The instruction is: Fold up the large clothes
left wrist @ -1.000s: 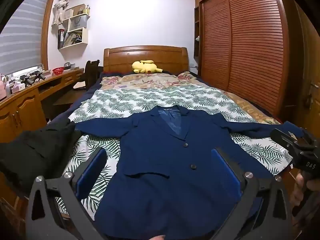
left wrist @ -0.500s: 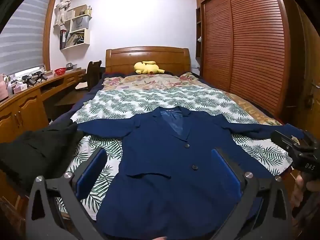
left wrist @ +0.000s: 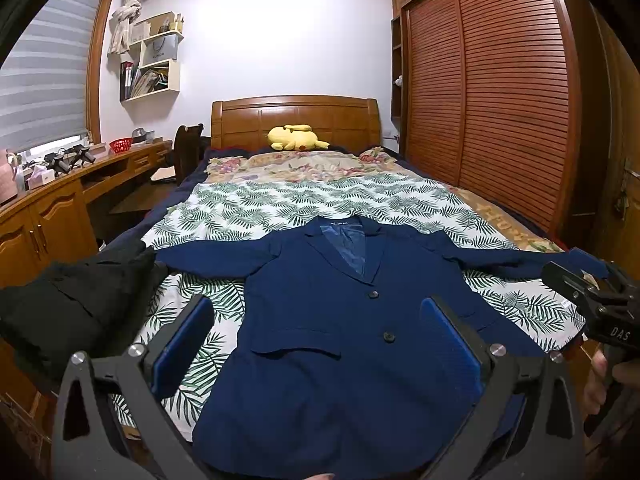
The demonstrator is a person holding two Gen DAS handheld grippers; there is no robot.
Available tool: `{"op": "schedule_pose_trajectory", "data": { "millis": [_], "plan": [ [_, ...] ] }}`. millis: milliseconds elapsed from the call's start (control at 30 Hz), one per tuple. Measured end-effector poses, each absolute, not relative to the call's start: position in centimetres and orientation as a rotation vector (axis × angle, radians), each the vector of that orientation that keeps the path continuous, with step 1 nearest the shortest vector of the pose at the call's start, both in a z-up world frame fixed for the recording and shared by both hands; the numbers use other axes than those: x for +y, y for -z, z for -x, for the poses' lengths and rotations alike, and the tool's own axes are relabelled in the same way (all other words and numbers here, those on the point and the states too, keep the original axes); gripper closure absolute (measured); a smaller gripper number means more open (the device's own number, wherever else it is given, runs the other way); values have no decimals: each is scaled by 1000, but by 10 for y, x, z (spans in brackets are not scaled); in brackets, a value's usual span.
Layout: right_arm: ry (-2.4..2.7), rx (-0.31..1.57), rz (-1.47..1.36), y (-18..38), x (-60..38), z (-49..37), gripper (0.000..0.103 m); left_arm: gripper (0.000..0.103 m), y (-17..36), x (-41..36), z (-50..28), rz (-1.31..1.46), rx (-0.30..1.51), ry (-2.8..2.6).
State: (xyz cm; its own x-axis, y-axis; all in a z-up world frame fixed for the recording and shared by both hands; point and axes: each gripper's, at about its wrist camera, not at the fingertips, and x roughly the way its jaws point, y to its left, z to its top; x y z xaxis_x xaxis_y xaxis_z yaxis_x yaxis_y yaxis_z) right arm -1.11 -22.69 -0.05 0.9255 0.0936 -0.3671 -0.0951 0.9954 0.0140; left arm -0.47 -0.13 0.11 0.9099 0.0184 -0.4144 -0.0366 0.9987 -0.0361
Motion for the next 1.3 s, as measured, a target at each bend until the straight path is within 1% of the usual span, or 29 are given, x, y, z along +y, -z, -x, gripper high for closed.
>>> {"op": "schedule_pose_trajectory", "data": {
  "millis": [1300],
  "plan": [
    [-98, 373, -2, -6, -219, 17, 0, 0, -8, -5, 11, 45, 420, -30]
  ]
}}
